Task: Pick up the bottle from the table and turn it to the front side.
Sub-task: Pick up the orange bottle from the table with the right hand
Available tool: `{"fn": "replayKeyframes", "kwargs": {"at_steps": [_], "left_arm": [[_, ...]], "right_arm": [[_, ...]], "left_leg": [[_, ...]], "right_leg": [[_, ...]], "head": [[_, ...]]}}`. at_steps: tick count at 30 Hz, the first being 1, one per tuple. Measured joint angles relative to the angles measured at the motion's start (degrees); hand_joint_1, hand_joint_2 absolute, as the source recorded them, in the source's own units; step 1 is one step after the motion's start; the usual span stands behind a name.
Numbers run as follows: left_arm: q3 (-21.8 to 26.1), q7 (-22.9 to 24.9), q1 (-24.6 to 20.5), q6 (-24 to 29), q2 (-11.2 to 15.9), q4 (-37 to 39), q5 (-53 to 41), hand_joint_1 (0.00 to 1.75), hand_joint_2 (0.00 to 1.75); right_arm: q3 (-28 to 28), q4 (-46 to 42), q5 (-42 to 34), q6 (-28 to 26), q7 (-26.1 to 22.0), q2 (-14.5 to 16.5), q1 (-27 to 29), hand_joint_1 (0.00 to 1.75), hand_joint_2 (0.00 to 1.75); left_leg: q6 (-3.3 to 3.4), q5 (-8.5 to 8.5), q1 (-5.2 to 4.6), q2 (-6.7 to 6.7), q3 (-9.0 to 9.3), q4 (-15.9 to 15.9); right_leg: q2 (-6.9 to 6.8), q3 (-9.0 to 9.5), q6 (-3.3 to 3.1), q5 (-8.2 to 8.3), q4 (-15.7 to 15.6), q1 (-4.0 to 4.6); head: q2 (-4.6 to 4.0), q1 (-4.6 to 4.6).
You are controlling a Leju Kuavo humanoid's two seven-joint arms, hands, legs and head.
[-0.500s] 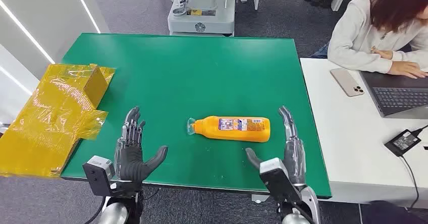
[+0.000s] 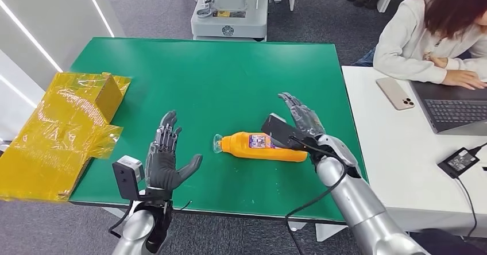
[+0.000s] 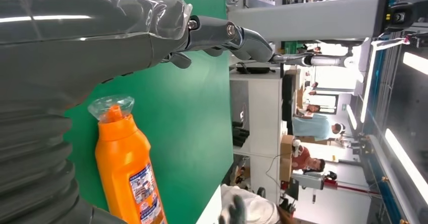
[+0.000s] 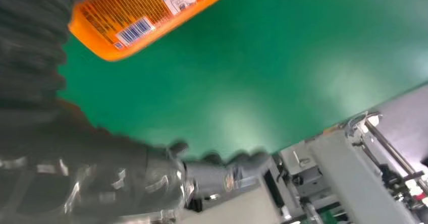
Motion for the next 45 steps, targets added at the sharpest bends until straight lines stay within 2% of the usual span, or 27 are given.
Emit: {"fn": "replayKeyframes", "kwargs": {"at_steps": [6,10,17,24,28,33,45], "left_arm": [[-0.1,1.6,-1.3,-1.2,0.2,2.3,2.5,0.00,1.75],[-0.1,2.5,-1.7,-2.2,0.3,3.4,4.6,0.00,1.75],[-0.1,3.2,-1.9,-3.2,0.7,5.3,8.0,0.00,1.75],[-0.1,3.7,-1.9,-3.6,0.7,6.4,9.3,0.00,1.75],[-0.1,4.2,-1.5,-3.5,0.7,6.5,9.3,0.00,1.75],[0.1,4.4,-0.5,-2.7,0.7,6.4,8.0,0.00,1.75],[1.5,4.5,0.5,-3.5,0.5,6.4,7.7,0.00,1.75]], "right_arm": [[8.0,8.4,-4.0,15.4,1.6,-2.0,-7.3,0.00,1.75],[13.2,11.4,-5.8,21.0,2.9,-3.8,-10.8,0.00,1.75],[20.8,13.3,-8.5,22.3,4.2,-6.6,-13.4,0.00,1.75],[27.8,13.2,-6.5,17.8,5.7,-8.4,-13.9,0.00,1.75],[31.5,12.6,-3.0,14.2,7.0,-9.2,-13.8,1.75,1.75],[35.6,10.3,3.1,8.0,8.5,-10.6,-12.6,1.75,1.75],[37.3,5.4,6.8,4.1,8.8,-13.1,-9.0,1.75,1.75]], "left_leg": [[0.01,-0.01,-0.01,-0.02,-0.05,0.0],[0.01,-0.01,-0.02,-0.03,-0.06,0.0],[0.02,-0.02,-0.01,-0.04,-0.06,0.0],[0.02,-0.02,-0.01,-0.03,-0.06,0.0],[0.02,-0.02,-0.01,-0.04,-0.07,0.0],[0.03,-0.03,-0.01,-0.03,-0.06,0.0],[0.05,-0.05,-0.01,-0.01,0.07,0.0]], "right_leg": [[-0.01,-0.04,0.01,-0.01,0.0,0.00],[-0.01,-0.04,0.01,-0.01,0.0,-0.01],[-0.01,-0.04,0.02,-0.01,0.0,-0.01],[-0.01,-0.03,0.02,-0.01,0.0,-0.01],[-0.01,-0.03,0.02,-0.01,0.0,-0.01],[-0.01,-0.03,0.02,-0.01,0.0,-0.01],[0.01,0.07,0.04,-0.03,0.0,-0.01]], "head": [[0.00,0.02],[0.00,0.02],[0.00,0.01],[0.00,0.01],[0.00,0.01],[0.00,0.01],[0.00,0.01]]}}
